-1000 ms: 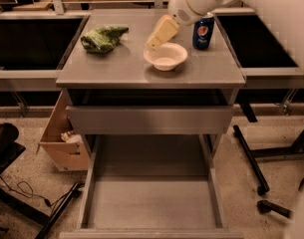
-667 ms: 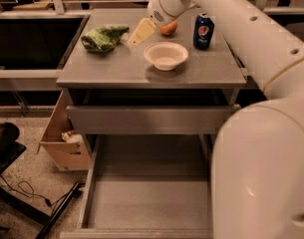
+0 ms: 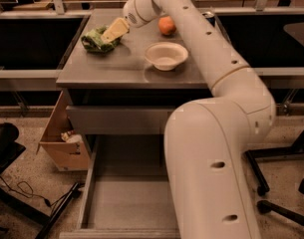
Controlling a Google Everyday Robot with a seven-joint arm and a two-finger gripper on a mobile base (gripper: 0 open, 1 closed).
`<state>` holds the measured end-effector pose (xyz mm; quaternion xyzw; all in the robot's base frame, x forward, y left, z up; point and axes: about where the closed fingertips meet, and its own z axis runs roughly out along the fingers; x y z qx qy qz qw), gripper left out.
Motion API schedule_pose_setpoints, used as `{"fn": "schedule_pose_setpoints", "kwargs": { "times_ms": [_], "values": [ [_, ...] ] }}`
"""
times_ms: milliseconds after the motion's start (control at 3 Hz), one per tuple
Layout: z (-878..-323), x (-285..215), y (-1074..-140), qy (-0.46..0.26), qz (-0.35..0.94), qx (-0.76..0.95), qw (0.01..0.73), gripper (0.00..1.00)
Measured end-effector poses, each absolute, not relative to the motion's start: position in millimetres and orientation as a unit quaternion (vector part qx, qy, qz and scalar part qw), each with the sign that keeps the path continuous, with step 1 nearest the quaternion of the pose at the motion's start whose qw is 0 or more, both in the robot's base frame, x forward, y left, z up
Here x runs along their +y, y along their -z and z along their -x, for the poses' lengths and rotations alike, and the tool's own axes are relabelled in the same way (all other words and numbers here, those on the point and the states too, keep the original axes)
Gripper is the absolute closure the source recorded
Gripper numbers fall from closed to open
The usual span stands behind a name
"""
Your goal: Place green jalapeno chip bag into middle drawer
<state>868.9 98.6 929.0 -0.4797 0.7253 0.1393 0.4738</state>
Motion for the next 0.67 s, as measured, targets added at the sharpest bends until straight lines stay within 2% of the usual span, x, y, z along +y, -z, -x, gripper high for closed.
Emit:
{"fn": "schedule_pose_setpoints", "kwargs": {
  "times_ms": [333,667],
  "values": [
    [-884,133,-905,-0.170,0.477,0.724,0.468,0.00],
    [-892,147,-890,-0.196,0.465,0.727,0.465,0.00]
  ]
}}
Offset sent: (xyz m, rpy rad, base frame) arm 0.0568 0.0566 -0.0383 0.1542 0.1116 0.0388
